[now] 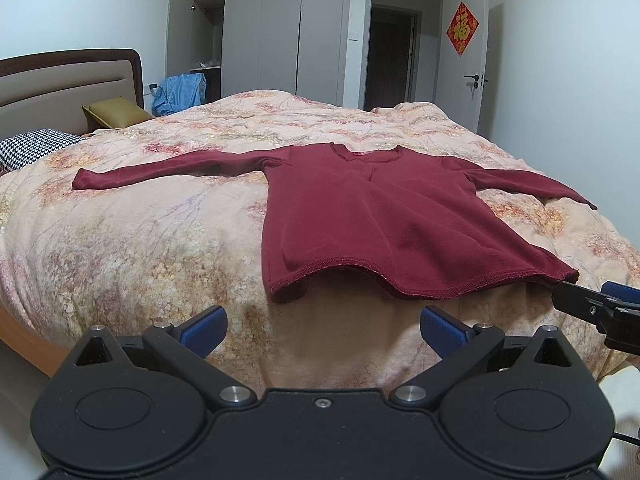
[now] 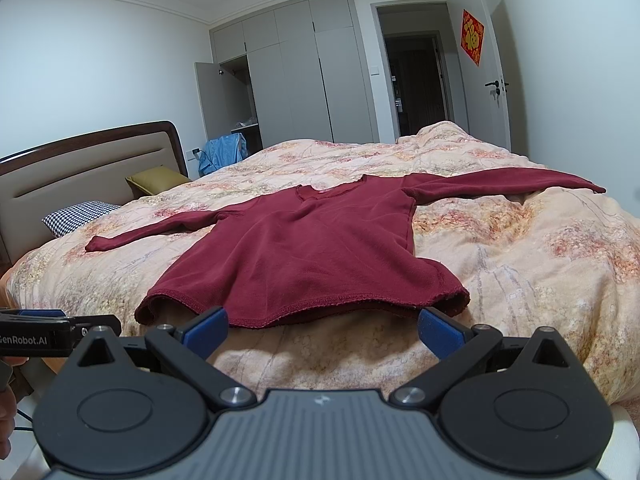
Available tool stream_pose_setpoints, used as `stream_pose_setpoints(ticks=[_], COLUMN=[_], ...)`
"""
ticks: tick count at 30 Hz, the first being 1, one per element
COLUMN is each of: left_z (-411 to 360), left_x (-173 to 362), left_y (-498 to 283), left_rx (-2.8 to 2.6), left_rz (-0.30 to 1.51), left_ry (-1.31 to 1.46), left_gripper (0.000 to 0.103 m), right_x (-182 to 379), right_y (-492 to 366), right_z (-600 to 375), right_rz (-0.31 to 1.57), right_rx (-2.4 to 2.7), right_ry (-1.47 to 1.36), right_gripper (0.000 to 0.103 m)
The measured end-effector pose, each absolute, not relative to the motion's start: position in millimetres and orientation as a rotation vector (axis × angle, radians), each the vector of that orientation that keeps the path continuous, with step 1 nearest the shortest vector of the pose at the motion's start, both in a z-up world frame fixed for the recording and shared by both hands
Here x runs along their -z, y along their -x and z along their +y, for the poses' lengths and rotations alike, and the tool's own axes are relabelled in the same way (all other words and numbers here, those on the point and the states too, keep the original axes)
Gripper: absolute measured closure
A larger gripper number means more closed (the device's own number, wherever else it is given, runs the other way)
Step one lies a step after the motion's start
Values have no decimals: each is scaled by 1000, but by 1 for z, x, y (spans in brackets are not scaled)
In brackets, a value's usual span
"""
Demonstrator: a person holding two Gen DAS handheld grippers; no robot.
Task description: Fold small clothes
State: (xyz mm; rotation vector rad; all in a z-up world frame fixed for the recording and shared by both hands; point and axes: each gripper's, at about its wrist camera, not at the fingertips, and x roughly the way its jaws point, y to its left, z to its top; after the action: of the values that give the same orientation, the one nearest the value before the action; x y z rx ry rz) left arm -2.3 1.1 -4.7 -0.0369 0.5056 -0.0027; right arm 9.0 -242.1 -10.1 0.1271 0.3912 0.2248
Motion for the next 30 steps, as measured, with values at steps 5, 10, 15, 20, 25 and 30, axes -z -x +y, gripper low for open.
stream_pose_setpoints(ticks=[5, 10, 15, 20, 25, 30], left_z=[1, 1, 1, -1, -2, 1], left_x=[5, 7, 7, 9, 4, -11], left_y=[3, 3, 3, 1, -5, -24], left_rx=[3, 4, 4, 3, -5, -29], left_rz=[506, 504, 505, 515, 526, 533], left_ry=[36, 36, 37, 34, 26, 21], left_gripper=[1, 1, 1, 1, 1, 1], right_x=[10, 11, 11, 11, 8, -3], right_y=[-9, -8, -7, -7, -10, -33], right_z=[-242, -241, -240, -239, -239, -247], right_rz=[392, 389, 391, 393, 394, 447], right_rx=[-225, -226, -230, -229, -231, -259], right_ry=[-127, -122, -118, -117, -109, -140], right_gripper=[0, 0, 0, 0, 0, 0])
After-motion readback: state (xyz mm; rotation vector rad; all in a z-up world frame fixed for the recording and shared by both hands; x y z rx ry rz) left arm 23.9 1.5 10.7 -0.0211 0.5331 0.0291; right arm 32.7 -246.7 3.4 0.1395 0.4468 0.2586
